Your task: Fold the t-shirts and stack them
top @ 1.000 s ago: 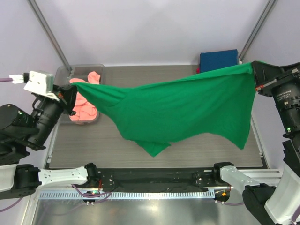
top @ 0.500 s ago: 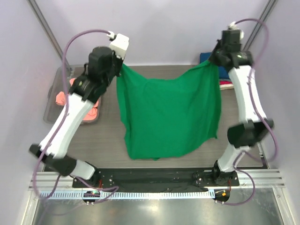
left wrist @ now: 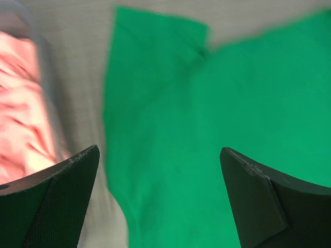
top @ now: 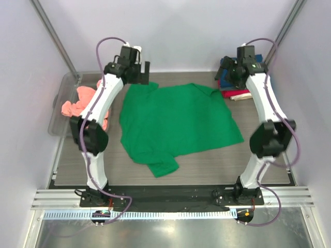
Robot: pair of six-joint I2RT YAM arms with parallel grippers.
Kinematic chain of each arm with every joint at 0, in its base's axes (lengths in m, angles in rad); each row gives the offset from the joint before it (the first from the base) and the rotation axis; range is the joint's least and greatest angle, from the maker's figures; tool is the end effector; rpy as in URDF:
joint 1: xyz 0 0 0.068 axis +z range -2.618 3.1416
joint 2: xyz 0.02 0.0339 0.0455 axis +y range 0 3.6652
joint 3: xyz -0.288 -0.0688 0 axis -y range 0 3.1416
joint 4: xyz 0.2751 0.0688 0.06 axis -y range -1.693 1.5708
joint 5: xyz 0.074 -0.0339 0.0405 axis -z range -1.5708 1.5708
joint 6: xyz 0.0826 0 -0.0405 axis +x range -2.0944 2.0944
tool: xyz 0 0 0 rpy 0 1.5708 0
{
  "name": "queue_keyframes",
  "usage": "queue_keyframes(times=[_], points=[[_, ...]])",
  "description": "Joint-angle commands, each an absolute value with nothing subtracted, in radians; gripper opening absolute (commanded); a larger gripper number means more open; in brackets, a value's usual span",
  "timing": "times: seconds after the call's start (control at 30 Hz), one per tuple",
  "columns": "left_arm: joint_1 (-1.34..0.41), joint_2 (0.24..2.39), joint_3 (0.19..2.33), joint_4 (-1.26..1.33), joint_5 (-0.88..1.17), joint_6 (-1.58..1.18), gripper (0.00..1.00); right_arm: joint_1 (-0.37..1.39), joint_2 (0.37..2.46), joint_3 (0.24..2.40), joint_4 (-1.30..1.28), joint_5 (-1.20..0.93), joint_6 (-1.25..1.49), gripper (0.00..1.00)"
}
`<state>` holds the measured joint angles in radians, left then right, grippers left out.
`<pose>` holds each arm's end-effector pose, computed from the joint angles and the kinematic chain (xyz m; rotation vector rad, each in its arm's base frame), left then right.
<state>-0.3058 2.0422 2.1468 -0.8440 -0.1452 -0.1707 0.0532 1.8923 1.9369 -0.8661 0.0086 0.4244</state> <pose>0.5121 -0.1491 0.3535 0.0816 2.3004 -0.0771 0.4892 0.0253 0.3443 0.4474 2.3611 0.2135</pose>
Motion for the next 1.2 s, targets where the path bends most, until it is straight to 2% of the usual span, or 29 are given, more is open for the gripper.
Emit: queue_keyframes(times=[0.0, 0.1, 0.23, 0.37, 0.6, 0.87, 1.17], points=[[-0.37, 1.752, 1.935, -0.759, -0.147, -0.284, 1.0, 0.08, 1.636, 1.704, -0.714, -0.084, 0.425, 1.0], [-0.406, 1.626, 1.763, -0.732, -0.155, -0.334, 0.98, 0.106, 1.527, 1.498, -0.625, -0.167, 0.448, 1.0], [-0.469, 1.494, 1.479, -0.689, -0.147, -0.402, 0.93, 0.133, 1.54, 1.405, -0.54, -0.198, 0.434, 1.0], [-0.534, 1.361, 1.267, -0.655, -0.144, -0.443, 0.91, 0.135, 1.673, 1.488, -0.529, -0.173, 0.402, 1.0], [-0.587, 1.175, 0.929, -0.56, -0.103, -0.557, 0.89, 0.135, 2.006, 1.762, -0.499, -0.095, 0.405, 0.99], [-0.614, 1.146, 0.844, -0.551, -0.138, -0.583, 0.89, 0.133, 2.287, 2.04, -0.528, -0.025, 0.371, 0.97], [-0.623, 1.04, 0.764, -0.555, -0.166, -0.624, 0.88, 0.132, 2.347, 2.108, -0.534, 0.083, 0.334, 0.97]])
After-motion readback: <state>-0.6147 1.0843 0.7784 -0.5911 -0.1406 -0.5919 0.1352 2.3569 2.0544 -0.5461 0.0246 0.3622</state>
